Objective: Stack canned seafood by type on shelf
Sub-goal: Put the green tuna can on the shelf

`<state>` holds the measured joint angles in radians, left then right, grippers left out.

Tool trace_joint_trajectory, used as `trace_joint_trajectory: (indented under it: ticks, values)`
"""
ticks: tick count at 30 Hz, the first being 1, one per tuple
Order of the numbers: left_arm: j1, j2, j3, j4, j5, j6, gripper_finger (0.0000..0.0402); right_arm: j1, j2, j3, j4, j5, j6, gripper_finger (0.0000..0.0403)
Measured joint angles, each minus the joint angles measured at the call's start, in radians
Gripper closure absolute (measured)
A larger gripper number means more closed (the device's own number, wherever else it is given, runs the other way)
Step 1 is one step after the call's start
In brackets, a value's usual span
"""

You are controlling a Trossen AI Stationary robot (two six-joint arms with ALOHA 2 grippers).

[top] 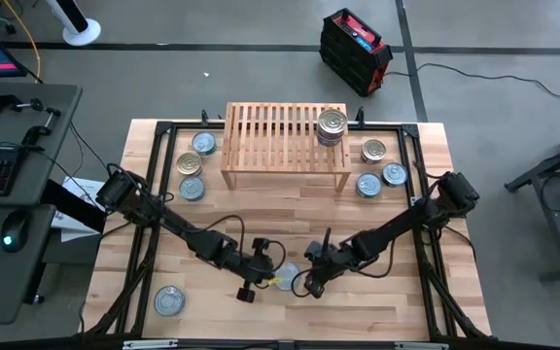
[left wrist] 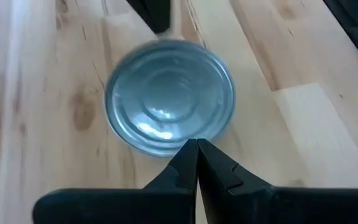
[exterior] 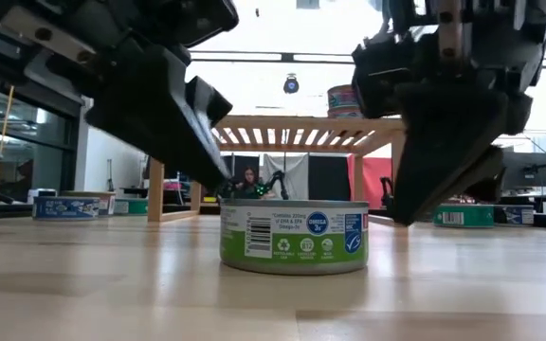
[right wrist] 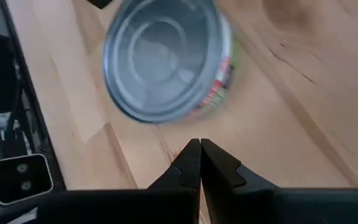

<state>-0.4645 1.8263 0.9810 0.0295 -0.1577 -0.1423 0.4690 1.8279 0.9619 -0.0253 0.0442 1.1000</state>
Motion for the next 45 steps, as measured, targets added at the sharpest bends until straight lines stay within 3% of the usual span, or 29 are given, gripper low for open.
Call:
trace_joint_trajectory:
  ticks: [5, 16, 26, 35, 42, 45]
  values:
    - [0.000, 0.000, 0.000, 0.022, -0.001, 0.016, 0.0401, 0.000, 0.065, 0.000, 0.071, 0.003, 0.033, 0.0403]
    - [0.006, 0.054, 0.004, 0.047, 0.007, 0.006, 0.0401, 0.001, 0.064, -0.001, 0.124, 0.024, 0.045, 0.0403]
    - [0.001, 0.054, 0.003, 0.020, 0.021, -0.003, 0.0401, -0.001, -0.022, -0.001, 0.158, 0.080, 0.022, 0.0403]
    - [0.006, 0.063, -0.002, 0.023, 0.003, -0.003, 0.0401, -0.006, -0.021, 0.000, 0.196, 0.120, 0.018, 0.0403]
    - [0.004, 0.062, -0.001, 0.012, 0.007, -0.050, 0.0401, -0.007, -0.041, 0.000, 0.208, 0.098, -0.019, 0.0403]
    - [0.002, 0.042, -0.001, -0.076, 0.009, -0.101, 0.0401, -0.007, -0.091, 0.000, 0.165, 0.069, -0.029, 0.0403]
